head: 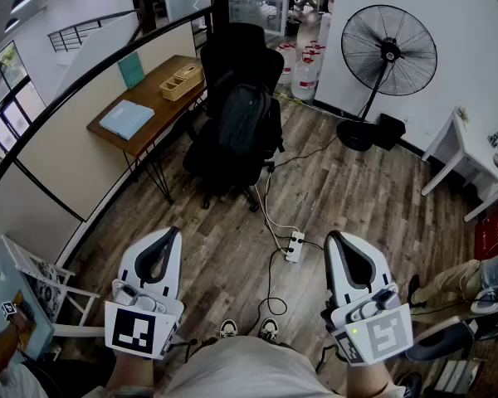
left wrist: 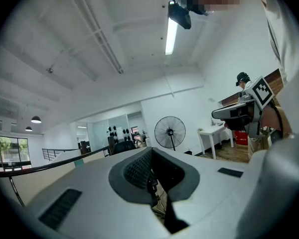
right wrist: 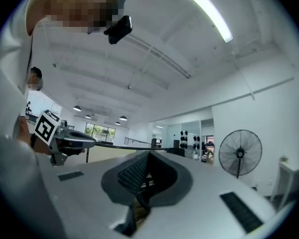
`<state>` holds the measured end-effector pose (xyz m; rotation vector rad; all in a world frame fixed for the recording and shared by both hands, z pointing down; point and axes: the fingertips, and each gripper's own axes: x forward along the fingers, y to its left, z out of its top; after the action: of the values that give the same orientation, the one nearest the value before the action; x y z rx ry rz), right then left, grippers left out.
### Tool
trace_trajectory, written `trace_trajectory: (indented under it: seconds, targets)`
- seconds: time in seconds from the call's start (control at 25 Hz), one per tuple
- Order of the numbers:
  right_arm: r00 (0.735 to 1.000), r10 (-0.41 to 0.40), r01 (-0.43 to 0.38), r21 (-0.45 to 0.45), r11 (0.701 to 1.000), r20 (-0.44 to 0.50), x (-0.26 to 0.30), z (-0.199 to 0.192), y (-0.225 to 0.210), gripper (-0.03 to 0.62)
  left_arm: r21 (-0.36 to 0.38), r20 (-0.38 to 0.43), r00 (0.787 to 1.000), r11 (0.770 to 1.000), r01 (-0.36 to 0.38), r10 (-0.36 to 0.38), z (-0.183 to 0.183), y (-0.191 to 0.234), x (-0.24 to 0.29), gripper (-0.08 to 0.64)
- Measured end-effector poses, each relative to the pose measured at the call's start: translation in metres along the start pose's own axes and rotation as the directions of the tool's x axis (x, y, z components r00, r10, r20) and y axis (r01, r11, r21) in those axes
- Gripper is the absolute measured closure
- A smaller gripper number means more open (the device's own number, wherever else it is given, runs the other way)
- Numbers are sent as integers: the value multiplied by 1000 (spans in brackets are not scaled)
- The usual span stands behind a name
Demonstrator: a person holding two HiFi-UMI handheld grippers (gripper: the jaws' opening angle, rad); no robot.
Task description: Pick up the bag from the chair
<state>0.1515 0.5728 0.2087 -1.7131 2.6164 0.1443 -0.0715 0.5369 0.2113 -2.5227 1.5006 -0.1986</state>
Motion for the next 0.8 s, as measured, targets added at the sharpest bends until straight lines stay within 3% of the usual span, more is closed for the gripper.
trace_trajectory:
  seconds: [0.2, 0.52, 0.8]
  targets:
    - [1000, 4, -4, 11, 1000, 16, 4, 19, -3, 589, -26, -27, 1000, 1000, 7, -8, -5, -5, 2, 558]
    - [1000, 11, -11, 5, 1000, 22, 10, 18, -11, 589, -13, -11, 1000, 1000, 20, -20, 0, -11, 11, 558]
    - [1000, 17, -16, 8, 1000, -6, 10, 8, -32, 589, -36, -52, 999, 999, 10, -12, -5, -25, 22, 558]
